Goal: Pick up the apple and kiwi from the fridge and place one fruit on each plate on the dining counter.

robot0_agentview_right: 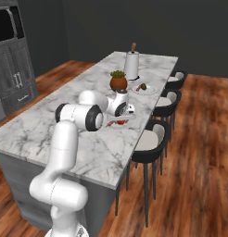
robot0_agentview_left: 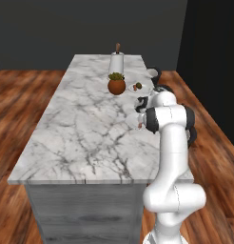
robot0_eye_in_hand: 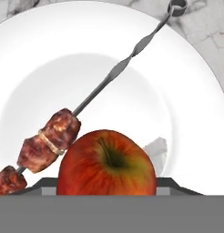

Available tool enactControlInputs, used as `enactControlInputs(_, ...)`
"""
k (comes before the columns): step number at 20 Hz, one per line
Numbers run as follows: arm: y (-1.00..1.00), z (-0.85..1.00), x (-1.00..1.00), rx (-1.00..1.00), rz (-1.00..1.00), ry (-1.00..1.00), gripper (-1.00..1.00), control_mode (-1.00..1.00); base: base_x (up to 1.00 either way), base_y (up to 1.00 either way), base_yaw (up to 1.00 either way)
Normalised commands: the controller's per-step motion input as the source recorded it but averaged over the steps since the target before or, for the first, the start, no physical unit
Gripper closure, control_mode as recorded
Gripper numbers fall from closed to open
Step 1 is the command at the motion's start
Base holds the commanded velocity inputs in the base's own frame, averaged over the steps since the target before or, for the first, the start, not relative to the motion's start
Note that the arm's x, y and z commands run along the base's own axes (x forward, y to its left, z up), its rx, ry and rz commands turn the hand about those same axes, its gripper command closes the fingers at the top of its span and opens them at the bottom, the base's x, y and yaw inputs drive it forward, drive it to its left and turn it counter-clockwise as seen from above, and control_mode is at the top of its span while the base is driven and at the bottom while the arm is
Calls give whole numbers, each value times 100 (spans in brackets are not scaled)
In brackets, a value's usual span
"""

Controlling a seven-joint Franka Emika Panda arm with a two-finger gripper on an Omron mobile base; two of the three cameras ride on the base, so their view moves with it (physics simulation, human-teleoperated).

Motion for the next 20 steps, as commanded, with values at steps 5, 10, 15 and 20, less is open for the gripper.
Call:
enactControlInputs(5,0,-8,-7,0,4,-1,-100,-100,0,0,0)
enactControlInputs(10,10,4,0,0,5,0,-100,-100,0,0,0)
enactControlInputs(15,0,51,-33,0,7,-10,-100,-100,0,0,0)
enactControlInputs(20,0,89,-91,0,4,-31,-100,-100,0,0,0)
